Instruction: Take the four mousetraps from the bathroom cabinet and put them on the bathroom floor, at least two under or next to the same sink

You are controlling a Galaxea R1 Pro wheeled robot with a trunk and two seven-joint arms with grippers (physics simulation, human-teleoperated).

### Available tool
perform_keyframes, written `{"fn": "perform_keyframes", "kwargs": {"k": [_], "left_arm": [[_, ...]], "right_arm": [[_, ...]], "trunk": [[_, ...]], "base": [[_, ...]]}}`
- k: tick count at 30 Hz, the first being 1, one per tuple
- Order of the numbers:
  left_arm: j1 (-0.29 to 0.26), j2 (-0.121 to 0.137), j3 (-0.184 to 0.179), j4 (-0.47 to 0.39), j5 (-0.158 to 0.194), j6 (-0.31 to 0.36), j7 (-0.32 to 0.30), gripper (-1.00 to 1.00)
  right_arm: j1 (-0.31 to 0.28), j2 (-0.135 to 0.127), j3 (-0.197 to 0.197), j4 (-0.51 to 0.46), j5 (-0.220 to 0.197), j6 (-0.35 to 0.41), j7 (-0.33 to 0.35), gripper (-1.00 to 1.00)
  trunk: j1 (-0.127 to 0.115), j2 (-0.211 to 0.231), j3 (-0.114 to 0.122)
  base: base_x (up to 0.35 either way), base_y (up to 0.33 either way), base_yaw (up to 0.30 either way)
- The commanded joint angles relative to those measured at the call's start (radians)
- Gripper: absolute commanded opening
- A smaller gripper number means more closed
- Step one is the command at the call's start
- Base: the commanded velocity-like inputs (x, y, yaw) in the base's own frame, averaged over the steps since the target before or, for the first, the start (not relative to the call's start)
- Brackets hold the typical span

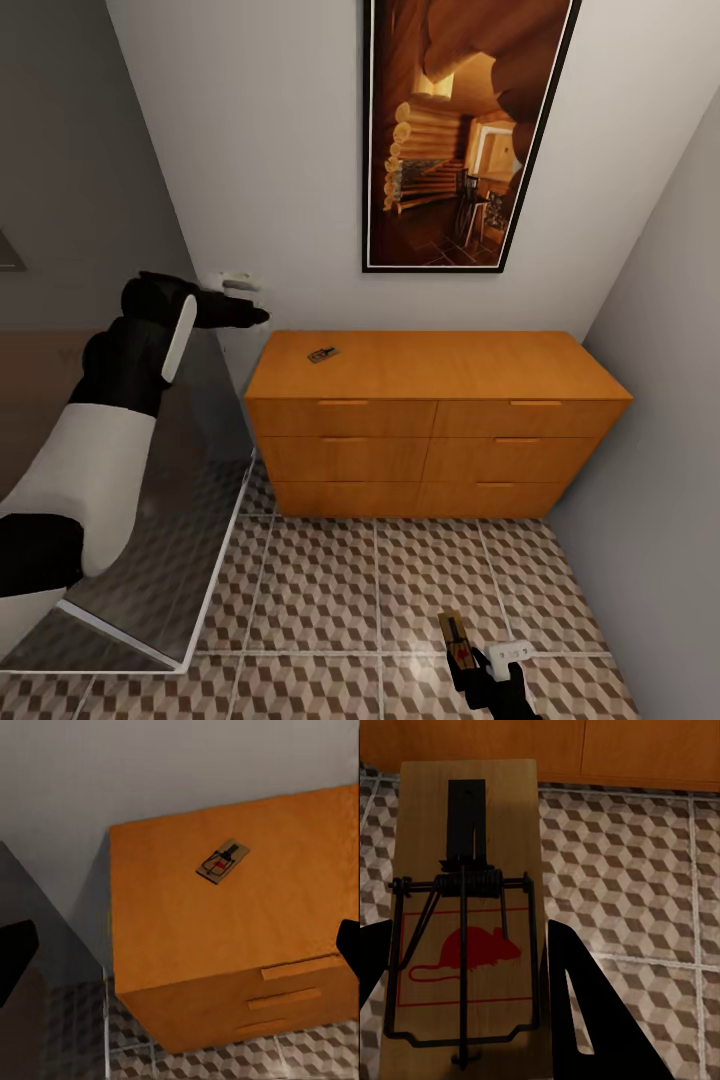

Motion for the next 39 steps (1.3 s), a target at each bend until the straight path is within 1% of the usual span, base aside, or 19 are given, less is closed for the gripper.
{"fn": "perform_keyframes", "kwargs": {"k": [1, 2, 3, 4, 6, 9, 13, 21, 26, 29, 31, 34, 35, 39], "left_arm": [[0.000, 0.026, -0.003, -0.008, 0.002, 0.004, -0.050, 1.00], [0.001, 0.044, -0.003, -0.012, 0.001, 0.003, -0.085, 1.00], [0.001, 0.052, -0.003, -0.013, 0.001, 0.003, -0.099, 1.00], [0.002, 0.067, -0.004, -0.015, 0.001, 0.003, -0.120, 1.00], [0.002, 0.089, -0.004, -0.018, 0.001, 0.003, -0.142, 1.00], [0.003, 0.100, -0.004, -0.019, 0.001, 0.003, -0.152, 1.00], [0.005, 0.105, -0.004, -0.017, 0.000, 0.002, -0.156, 1.00], [0.005, 0.106, -0.006, -0.013, 0.000, 0.002, -0.157, 1.00], [0.008, 0.106, -0.020, -0.011, 0.000, 0.001, -0.157, 1.00], [0.024, 0.105, -0.025, -0.011, 0.000, 0.001, -0.158, 1.00], [0.039, 0.105, -0.040, -0.011, 0.000, 0.001, -0.158, 1.00], [0.062, 0.105, -0.084, -0.010, 0.000, 0.000, -0.160, 1.00], [0.071, 0.106, -0.093, -0.009, 0.000, 0.000, -0.160, 1.00], [0.088, 0.106, -0.107, -0.006, 0.000, -0.001, -0.161, 1.00]], "right_arm": [[-0.001, 0.000, 0.005, 0.001, -0.014, -0.003, 0.010, -1.00], [-0.001, 0.000, 0.005, 0.001, -0.014, -0.003, 0.010, -1.00], [-0.001, 0.000, 0.005, 0.001, -0.014, -0.003, 0.010, -1.00], [-0.001, 0.000, 0.005, 0.001, -0.014, -0.003, 0.010, -1.00], [-0.001, 0.000, 0.005, 0.001, -0.015, -0.003, 0.010, -1.00], [-0.001, 0.000, 0.005, 0.001, -0.015, -0.003, 0.010, -1.00], [-0.001, 0.000, 0.005, 0.001, -0.015, -0.003, 0.010, -1.00], [-0.001, 0.000, 0.005, 0.001, -0.015, -0.001, 0.010, -1.00], [-0.001, 0.000, 0.005, 0.002, -0.016, 0.000, 0.012, -1.00], [-0.001, 0.001, 0.005, 0.003, -0.017, 0.002, 0.014, -1.00], [-0.001, 0.001, 0.005, 0.004, -0.017, 0.003, 0.014, -1.00], [-0.001, 0.002, 0.005, 0.004, -0.017, 0.005, 0.014, -1.00], [-0.001, 0.002, 0.005, 0.004, -0.017, 0.005, 0.014, -1.00], [-0.001, 0.002, 0.005, 0.004, -0.017, 0.005, 0.014, -1.00]], "trunk": [[0.001, -0.002, -0.002], [0.001, -0.002, -0.002], [0.001, -0.002, -0.002], [0.001, -0.002, -0.002], [0.001, -0.002, -0.002], [0.001, -0.002, -0.002], [0.001, -0.002, -0.002], [0.001, -0.002, -0.002], [0.001, -0.002, -0.002], [0.001, -0.002, -0.002], [0.001, -0.002, -0.001], [0.001, -0.002, 0.002], [0.001, -0.002, 0.003], [0.001, -0.002, 0.007]], "base": [[0.000, 0.000, 0.000], [0.006, 0.000, 0.000], [0.018, 0.000, 0.000], [0.053, 0.000, 0.000], [0.127, 0.000, 0.000], [0.228, 0.000, 0.000], [0.306, 0.000, 0.000], [0.331, 0.000, 0.000], [0.331, 0.000, 0.000], [0.201, 0.000, -0.004], [0.075, 0.000, -0.087], [0.026, 0.000, -0.174], [0.010, 0.000, -0.202], [0.004, 0.000, -0.214]]}}
